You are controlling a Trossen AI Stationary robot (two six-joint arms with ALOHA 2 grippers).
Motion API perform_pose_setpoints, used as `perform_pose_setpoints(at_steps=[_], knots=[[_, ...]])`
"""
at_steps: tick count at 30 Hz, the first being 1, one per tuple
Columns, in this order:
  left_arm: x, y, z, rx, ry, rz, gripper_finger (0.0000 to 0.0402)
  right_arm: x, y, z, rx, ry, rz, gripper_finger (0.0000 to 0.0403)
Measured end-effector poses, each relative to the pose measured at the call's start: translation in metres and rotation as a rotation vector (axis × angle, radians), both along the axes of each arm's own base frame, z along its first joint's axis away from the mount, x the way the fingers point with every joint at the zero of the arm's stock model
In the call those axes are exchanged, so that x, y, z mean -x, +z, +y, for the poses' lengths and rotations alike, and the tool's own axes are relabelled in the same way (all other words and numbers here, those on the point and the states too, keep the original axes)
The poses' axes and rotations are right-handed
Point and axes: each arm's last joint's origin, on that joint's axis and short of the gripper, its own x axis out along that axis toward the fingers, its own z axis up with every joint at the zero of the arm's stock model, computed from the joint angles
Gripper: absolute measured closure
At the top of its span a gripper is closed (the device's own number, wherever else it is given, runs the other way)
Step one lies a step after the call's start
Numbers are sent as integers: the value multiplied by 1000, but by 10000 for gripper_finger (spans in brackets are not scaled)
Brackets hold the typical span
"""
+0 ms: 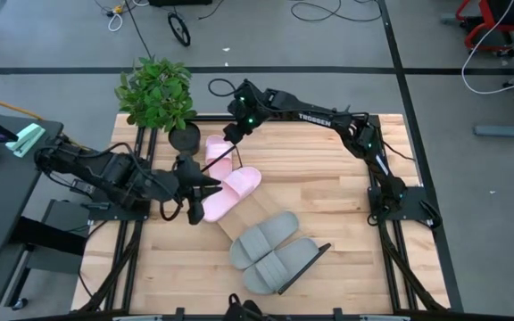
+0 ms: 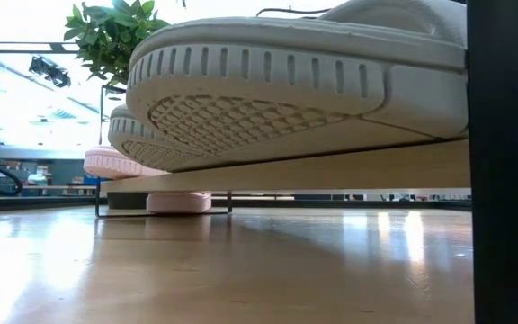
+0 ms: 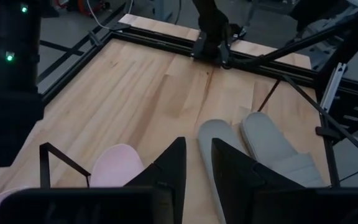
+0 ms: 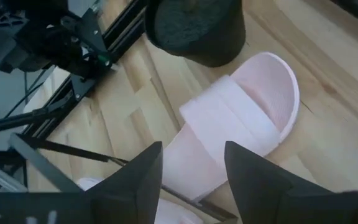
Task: Pick and place slides into the shelf
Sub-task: Put the pink slide on the shelf
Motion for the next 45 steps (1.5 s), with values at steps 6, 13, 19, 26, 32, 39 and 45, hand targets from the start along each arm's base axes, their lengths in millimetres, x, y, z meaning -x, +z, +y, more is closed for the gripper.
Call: perform_pose_setpoints(at_steps=[6, 13, 19, 26, 32, 39, 45], knots=[[0, 0, 0, -20, -13, 6, 319, -1, -3, -2, 8, -60, 23, 224], [0, 0, 0, -38, -24, 11, 329, -1, -3, 0, -16, -84, 31, 224], [1, -2, 2, -113, -23, 42, 331, -1, -3, 0, -19, -82, 31, 224], [-2, -7, 26, -225, 0, 143, 332, 2, 2, 4, -75, -26, 27, 224], [-8, -7, 51, -251, -56, 188, 315, 20, 33, 9, -30, 37, 5, 224], [-10, 10, 94, -253, -41, 177, 296, 56, 75, 17, 64, 104, 29, 224], [-27, 36, 128, -320, -59, 235, 287, 86, 112, 25, 164, 114, 20, 224]])
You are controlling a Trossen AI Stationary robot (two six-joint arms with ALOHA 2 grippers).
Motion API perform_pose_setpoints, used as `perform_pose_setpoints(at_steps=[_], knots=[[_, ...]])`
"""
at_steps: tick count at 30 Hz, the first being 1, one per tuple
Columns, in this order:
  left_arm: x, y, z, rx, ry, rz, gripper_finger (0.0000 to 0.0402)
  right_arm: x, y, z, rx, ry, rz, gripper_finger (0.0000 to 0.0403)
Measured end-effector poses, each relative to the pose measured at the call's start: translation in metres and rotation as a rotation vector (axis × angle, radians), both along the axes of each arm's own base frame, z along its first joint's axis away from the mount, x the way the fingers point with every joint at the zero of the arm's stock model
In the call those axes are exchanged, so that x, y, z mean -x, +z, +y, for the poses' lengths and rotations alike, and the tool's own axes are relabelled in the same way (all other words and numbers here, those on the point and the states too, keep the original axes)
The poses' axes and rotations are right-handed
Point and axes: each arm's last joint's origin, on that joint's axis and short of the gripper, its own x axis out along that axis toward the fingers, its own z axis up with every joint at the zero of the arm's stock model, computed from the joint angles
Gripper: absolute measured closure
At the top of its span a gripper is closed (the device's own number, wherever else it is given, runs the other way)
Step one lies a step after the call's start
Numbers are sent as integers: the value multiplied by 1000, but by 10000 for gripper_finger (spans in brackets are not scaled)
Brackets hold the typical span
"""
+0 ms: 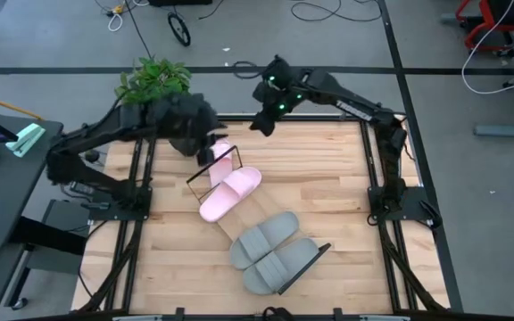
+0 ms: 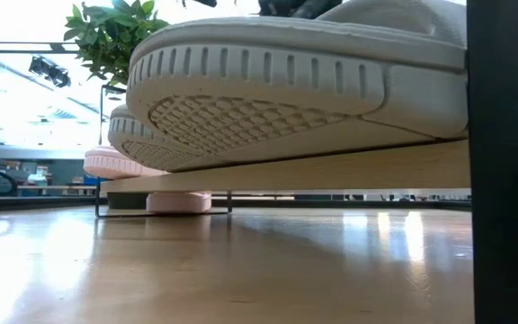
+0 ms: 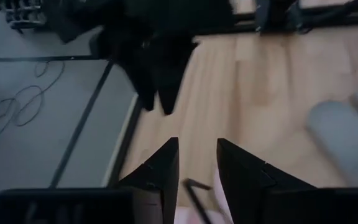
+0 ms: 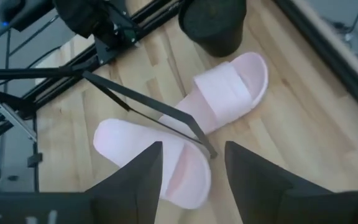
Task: Pick and place slides into the shelf
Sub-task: Put the pink slide on the shelf
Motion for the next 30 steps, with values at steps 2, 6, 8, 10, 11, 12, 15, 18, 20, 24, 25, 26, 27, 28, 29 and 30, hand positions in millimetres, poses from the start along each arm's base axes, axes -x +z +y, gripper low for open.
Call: perform_pose_setpoints(at_steps=[2, 6, 8, 10, 11, 12, 15, 18, 20, 24, 25, 26, 27, 28, 29, 30], knots=[[-12, 8, 11, -25, 6, 43, 283, 9, 10, 1, 11, -7, -8, 224], [-34, 24, 38, -52, 37, 94, 277, 29, 25, 2, 36, -13, 2, 224], [-42, 28, 52, -56, 56, 137, 275, 40, 32, 3, 62, -18, 21, 224], [-51, 29, 65, -63, 63, 176, 273, 52, 39, 5, 92, -21, 39, 224], [-55, 29, 70, -64, 62, 205, 274, 57, 42, 5, 107, -23, 46, 224], [-58, 27, 75, -59, 63, 233, 274, 63, 45, 5, 117, -28, 50, 224], [-68, 18, 86, -40, 52, 298, 279, 78, 55, 3, 149, -51, 48, 224], [-74, -3, 96, 0, 61, 375, 284, 91, 64, 0, 170, -80, 37, 225], [-79, -14, 102, 3, 88, 424, 287, 99, 68, -2, 177, -102, 27, 226], [-95, -38, 115, -34, 163, 523, 291, 110, 74, -6, 195, -125, 16, 226], [-98, -43, 117, -32, 163, 539, 291, 111, 75, -7, 197, -129, 15, 226], [-101, -48, 119, -30, 163, 553, 291, 112, 75, -7, 198, -131, 15, 226], [-104, -53, 120, -28, 157, 568, 290, 113, 75, -8, 197, -134, 16, 226], [-108, -59, 122, -24, 146, 594, 290, 114, 75, -9, 195, -137, 19, 226], [-111, -65, 123, -16, 132, 617, 290, 114, 74, -9, 195, -138, 22, 225], [-114, -71, 125, 0, 116, 632, 290, 114, 74, -10, 195, -136, 24, 226]])
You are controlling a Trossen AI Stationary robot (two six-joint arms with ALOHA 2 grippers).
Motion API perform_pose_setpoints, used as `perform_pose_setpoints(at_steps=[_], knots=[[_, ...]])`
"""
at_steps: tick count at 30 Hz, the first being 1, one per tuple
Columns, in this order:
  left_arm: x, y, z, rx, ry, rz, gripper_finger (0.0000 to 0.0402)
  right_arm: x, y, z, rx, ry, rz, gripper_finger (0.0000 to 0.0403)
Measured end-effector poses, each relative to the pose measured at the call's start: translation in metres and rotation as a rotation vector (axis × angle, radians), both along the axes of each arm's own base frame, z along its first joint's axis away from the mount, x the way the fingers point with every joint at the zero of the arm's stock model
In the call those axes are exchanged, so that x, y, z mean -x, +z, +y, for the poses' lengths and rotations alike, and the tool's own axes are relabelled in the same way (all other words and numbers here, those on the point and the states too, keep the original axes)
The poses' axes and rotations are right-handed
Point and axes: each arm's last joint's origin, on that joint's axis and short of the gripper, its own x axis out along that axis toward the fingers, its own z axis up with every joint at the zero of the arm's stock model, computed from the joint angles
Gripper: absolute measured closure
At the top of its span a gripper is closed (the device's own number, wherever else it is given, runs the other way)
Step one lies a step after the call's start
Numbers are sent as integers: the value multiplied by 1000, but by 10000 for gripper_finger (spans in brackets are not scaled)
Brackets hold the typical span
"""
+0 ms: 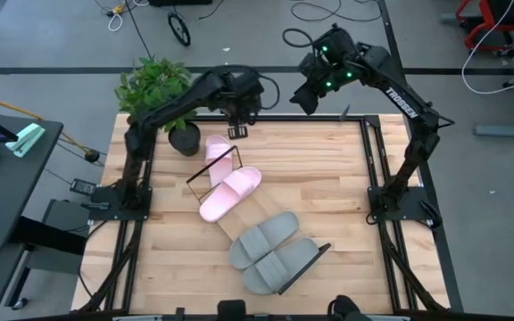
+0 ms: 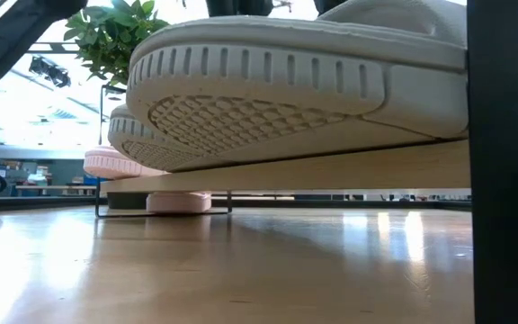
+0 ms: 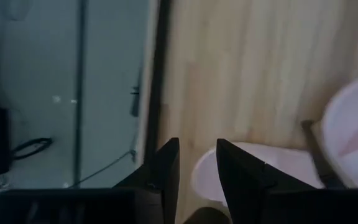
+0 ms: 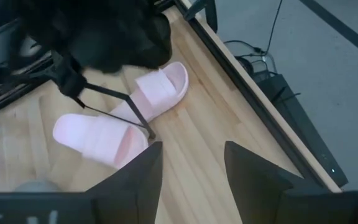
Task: Pick and place slides into the shelf
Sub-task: Put the pink slide on the shelf
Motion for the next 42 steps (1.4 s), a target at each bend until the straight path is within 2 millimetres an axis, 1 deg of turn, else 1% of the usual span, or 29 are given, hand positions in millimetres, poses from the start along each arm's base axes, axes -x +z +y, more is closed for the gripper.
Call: perform_pose_setpoints(at_steps=[4, 7, 12, 15, 18, 20, 27, 29, 31, 34, 38, 40, 42], knots=[[-9, -20, 7, 68, -1, 36, 293, -1, -1, -1, 7, 10, 4, 228], [-14, -36, 14, 102, 39, 72, 294, -2, -2, -1, 6, 13, 8, 229], [-16, -55, 27, 191, 204, 55, 294, -2, -2, -1, 9, 17, 9, 229], [-18, -62, 33, 228, 327, 16, 295, -2, -2, -1, 9, 16, 9, 229], [-21, -63, 33, 243, 415, -39, 300, -2, -3, -1, 10, 17, 9, 229], [-27, -62, 32, 238, 443, -101, 305, -2, -3, -1, 10, 17, 9, 229], [-51, -56, 18, 241, 460, -296, 327, -2, -3, -1, 10, 17, 9, 231], [-58, -54, 13, 256, 427, -340, 332, -2, -3, -1, 10, 18, 9, 231], [-60, -53, 6, 268, 388, -336, 337, -2, -3, -1, 9, 19, 9, 231], [-65, -52, -2, 296, 434, -365, 341, -2, -3, -1, 3, 20, 18, 231], [-68, -52, -10, 287, 394, -361, 344, 0, -5, 1, -9, 33, 46, 232], [-68, -53, -12, 268, 445, -360, 345, 2, -7, 2, -16, 43, 65, 233], [-65, -53, -13, 215, 541, -348, 345, 4, -7, 4, -18, 61, 81, 234]])
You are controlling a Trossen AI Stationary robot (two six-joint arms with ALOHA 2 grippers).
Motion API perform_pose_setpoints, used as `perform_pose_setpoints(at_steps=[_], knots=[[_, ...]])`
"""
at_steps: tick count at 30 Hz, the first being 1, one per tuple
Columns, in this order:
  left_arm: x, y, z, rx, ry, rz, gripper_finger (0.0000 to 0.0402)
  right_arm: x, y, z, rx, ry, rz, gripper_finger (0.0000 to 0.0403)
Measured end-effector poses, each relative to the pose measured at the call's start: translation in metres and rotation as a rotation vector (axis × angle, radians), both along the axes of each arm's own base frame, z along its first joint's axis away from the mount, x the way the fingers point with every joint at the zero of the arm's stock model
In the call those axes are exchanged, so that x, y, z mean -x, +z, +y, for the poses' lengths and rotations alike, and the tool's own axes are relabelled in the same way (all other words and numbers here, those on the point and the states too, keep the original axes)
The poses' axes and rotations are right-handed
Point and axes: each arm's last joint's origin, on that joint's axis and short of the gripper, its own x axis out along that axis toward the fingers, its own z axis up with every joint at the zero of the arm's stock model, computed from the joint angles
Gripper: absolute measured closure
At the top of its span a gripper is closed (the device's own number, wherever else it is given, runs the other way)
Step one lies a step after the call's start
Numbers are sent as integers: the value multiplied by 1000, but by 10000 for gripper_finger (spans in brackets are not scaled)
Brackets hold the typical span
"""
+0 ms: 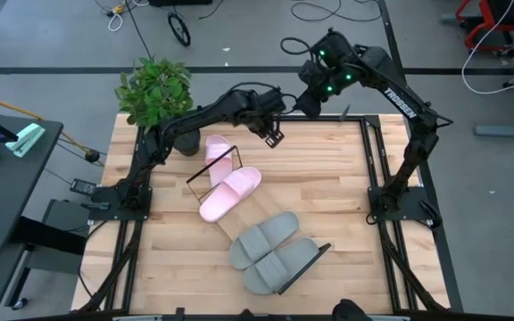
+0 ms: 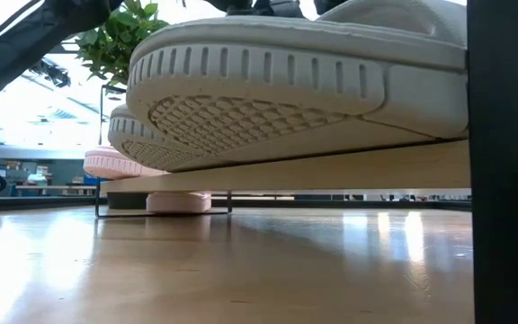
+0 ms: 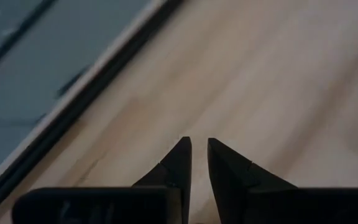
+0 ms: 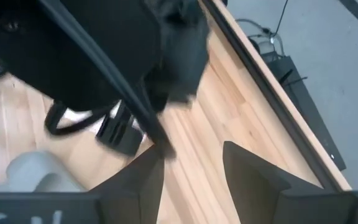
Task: Pick and place slides into the shelf
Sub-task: Put the pink slide on the shelf
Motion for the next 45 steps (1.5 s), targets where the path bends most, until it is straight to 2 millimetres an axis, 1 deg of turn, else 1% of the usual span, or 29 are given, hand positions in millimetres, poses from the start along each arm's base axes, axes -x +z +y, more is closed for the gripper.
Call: perform_pose_setpoints(at_steps=[4, 8, 10, 14, 17, 20, 23, 27, 30, 32, 37, 39, 43, 45], knots=[[5, -1, -1, -81, 191, 45, 352, 10, 8, 3, 26, -5, -17, 235], [4, -3, 1, -86, 360, -20, 365, 24, 19, 5, 56, -26, -47, 234], [1, -4, 2, -75, 406, -64, 375, 30, 23, 6, 69, -36, -59, 234], [-3, -11, 6, -63, 431, -78, 394, 45, 34, 10, 98, -56, -90, 234], [-5, -25, 7, -42, 407, -12, 396, 54, 40, 13, 118, -71, -108, 234], [-6, -44, 4, -19, 389, 100, 385, 59, 46, 16, 140, -75, -131, 234], [-8, -56, 1, 0, 382, 152, 369, 64, 50, 21, 154, -72, -149, 234], [-9, -58, 6, 72, 475, 88, 348, 66, 52, 23, 161, -69, -157, 234], [-12, -58, 9, 91, 521, 21, 335, 66, 53, 23, 162, -69, -158, 234], [-15, -57, 8, 91, 516, -5, 329, 66, 53, 23, 164, -68, -159, 234], [-17, -55, -1, 59, 480, 14, 317, 66, 53, 23, 169, -64, -160, 233], [-16, -48, -7, 16, 539, -13, 313, 66, 53, 23, 170, -64, -159, 233], [-6, -22, -23, -92, 697, -102, 316, 66, 53, 23, 170, -64, -159, 233], [-3, -13, -35, -138, 722, -127, 323, 66, 53, 23, 170, -64, -159, 233]])
